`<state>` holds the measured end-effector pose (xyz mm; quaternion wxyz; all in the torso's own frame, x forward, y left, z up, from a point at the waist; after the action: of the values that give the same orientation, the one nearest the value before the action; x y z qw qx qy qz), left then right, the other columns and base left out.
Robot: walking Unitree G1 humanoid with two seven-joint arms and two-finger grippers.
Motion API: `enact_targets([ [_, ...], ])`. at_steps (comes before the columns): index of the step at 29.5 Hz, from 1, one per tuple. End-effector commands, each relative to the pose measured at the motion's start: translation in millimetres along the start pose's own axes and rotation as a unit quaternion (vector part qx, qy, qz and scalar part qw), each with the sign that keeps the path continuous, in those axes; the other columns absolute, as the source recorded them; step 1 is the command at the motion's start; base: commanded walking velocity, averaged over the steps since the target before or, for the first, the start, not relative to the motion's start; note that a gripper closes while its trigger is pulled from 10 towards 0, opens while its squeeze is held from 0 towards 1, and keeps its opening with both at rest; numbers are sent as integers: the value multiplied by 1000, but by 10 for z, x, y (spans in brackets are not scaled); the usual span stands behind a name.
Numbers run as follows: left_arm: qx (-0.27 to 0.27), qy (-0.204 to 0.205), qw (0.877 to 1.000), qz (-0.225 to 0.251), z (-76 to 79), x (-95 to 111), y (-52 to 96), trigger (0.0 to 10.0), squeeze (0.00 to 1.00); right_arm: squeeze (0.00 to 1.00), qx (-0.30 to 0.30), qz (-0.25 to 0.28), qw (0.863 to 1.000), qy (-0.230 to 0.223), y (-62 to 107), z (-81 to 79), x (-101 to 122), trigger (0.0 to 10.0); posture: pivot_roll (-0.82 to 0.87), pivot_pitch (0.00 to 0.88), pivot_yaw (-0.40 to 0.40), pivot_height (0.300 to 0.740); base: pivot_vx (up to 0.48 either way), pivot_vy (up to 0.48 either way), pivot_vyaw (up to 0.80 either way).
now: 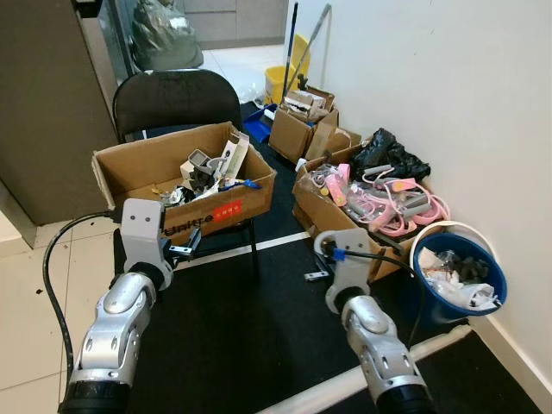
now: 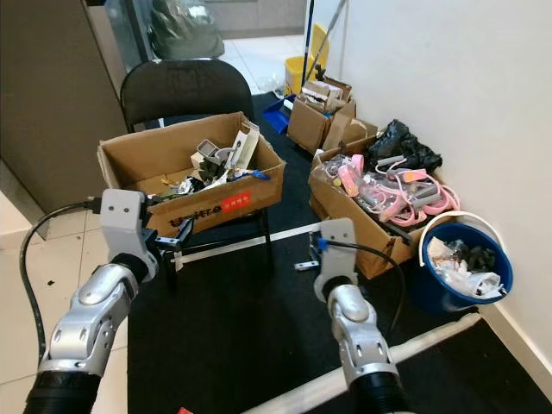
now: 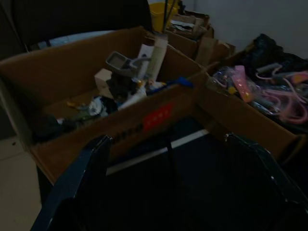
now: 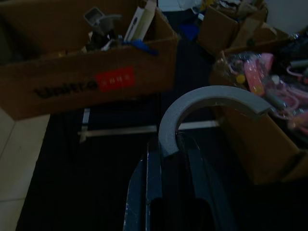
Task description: Picking trash to rubbish bin
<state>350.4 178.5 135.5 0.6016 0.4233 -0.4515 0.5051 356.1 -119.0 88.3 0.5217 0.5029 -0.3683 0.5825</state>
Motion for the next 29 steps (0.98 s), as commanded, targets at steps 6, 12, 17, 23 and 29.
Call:
enact_targets([
  [6, -2, -4, 1000, -13, 23, -82, 31, 10000, 0, 0, 16, 1, 1000, 14, 1, -14, -13, 10000, 52, 119, 2, 740, 424, 0, 0],
  [12, -5, -6, 1000, -15, 36, -85, 28, 10000, 0, 0, 12, 4, 1000, 19, -11, -6, 8, 10000, 53, 120, 1, 740, 428, 0, 800],
  [17, -6, -7, 1000, -15, 35, -78, 26, 10000, 0, 0, 2, 3, 1000, 5, -19, 25, 2, 10000, 54, 120, 3, 740, 431, 0, 320],
  [23, -5, -7, 1000, -13, 36, -63, 24, 10000, 0, 0, 0, 2, 1000, -1, -22, 36, 5, 10000, 53, 121, 1, 740, 428, 0, 0],
  [29, -5, -7, 1000, -13, 42, -67, 27, 10000, 0, 0, 4, 2, 1000, 8, -27, 29, 11, 10000, 53, 122, 0, 740, 429, 0, 0],
])
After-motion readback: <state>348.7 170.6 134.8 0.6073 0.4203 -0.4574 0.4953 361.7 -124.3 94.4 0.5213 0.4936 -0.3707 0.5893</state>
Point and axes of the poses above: a point about 5 cm out from each wrist's last joint towards the gripper, its own y axis pointing back from the gripper into the wrist, its own x axis along the axis of the wrist's last joint, z = x × y, the point moved 4 cm from there along -y, pointing out of the wrist towards the gripper, and after that the axes turned 13 degrees about y, right-handed, at the moved point
